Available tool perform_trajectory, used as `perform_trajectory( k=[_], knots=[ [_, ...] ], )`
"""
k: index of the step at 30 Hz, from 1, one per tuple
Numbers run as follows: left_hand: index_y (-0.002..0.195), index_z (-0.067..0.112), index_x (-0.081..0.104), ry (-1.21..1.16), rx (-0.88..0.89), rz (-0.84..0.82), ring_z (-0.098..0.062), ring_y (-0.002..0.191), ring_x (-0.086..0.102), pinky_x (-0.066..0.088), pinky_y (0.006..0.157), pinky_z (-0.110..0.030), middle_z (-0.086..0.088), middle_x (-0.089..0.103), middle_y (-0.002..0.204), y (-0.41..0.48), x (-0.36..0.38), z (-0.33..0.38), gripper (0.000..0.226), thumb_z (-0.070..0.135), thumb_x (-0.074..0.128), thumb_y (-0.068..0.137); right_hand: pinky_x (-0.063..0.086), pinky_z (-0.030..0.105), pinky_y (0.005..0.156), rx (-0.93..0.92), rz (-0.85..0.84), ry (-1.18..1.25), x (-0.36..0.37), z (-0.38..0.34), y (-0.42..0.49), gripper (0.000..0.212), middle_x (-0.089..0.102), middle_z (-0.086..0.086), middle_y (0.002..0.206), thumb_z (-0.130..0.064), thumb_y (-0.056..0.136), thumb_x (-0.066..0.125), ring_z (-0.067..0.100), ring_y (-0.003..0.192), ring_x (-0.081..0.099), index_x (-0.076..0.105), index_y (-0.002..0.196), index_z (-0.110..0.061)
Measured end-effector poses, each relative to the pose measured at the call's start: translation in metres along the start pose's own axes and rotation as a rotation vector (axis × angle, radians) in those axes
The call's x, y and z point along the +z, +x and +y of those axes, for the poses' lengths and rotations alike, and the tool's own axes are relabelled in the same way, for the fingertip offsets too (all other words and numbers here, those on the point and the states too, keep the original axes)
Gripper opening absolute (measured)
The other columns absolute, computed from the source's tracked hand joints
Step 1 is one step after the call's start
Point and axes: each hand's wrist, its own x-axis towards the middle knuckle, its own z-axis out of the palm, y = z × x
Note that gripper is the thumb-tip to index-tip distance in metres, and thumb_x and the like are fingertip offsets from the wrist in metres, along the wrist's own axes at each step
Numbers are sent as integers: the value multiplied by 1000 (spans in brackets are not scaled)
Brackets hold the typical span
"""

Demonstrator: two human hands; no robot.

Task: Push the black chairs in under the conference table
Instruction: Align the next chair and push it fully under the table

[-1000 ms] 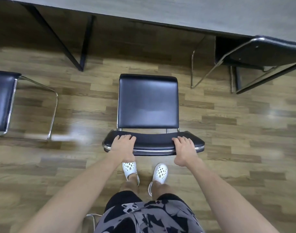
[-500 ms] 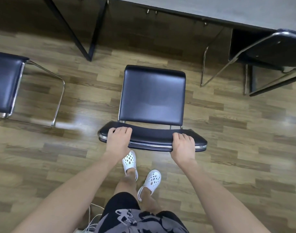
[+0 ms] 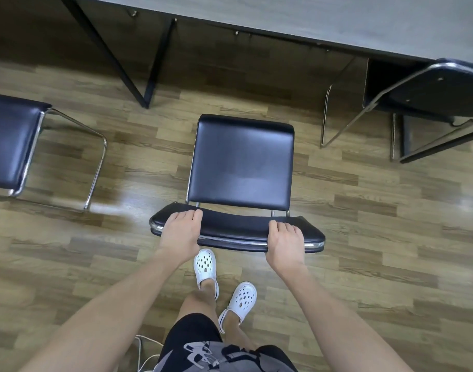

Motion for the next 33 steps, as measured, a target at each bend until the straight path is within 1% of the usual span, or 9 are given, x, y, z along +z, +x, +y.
perform_trajectory(
  k=[2, 6, 10, 14, 21, 29, 33],
  knots=[
    [86, 17, 47, 3, -7, -9, -23, 73, 60, 42, 73, -31, 1, 57, 77, 0, -2, 0, 51, 16, 78, 46, 46, 35, 64, 6, -5, 4, -1, -1, 1, 40, 60, 7, 66, -2, 41, 70, 30, 64, 59, 51, 76, -12],
    [89, 16, 48, 1, -5, -17, -24, 77, 61, 42, 76, -31, 0, 59, 80, 0, -4, 0, 47, 15, 76, 51, 46, 35, 61, 8, -13, -7, -2, -2, 2, 41, 60, 7, 65, -3, 40, 72, 31, 62, 59, 51, 75, -12],
    [87, 16, 46, 1, -5, -23, -24, 76, 60, 42, 75, -31, 0, 58, 79, 4, -7, -2, 47, 14, 75, 51, 47, 36, 61, 17, -20, -2, -4, -4, 7, 42, 60, 7, 64, -3, 40, 72, 30, 62, 59, 51, 75, -11],
    [95, 15, 46, -8, -5, -22, -26, 86, 59, 39, 80, -32, -1, 59, 89, 13, -17, -5, 40, 9, 66, 62, 47, 36, 60, 23, -23, -6, -7, -7, 16, 43, 61, 7, 64, -4, 39, 73, 30, 62, 60, 52, 76, -11],
    [105, 16, 46, 10, -6, -37, -25, 95, 58, 37, 85, -32, -1, 58, 98, 33, -29, -11, 43, 9, 64, 66, 46, 36, 60, 32, -21, 2, -11, -6, 36, 43, 60, 8, 64, -4, 41, 73, 31, 62, 60, 54, 78, -8],
    [110, 16, 44, 40, -2, -69, -24, 100, 56, 36, 88, -31, -1, 57, 104, 59, -43, -17, 44, 12, 63, 71, 44, 36, 65, 64, -71, -21, -16, -5, 61, 41, 62, 7, 72, -6, 49, 73, 30, 70, 60, 55, 85, -9],
    [111, 16, 43, 51, 4, -74, -24, 101, 56, 36, 89, -31, -1, 56, 106, 71, -49, -21, 44, 13, 62, 71, 43, 37, 74, 69, -121, -32, -23, -5, 74, 40, 64, 8, 85, -8, 60, 70, 30, 81, 61, 54, 96, -10]
  ],
)
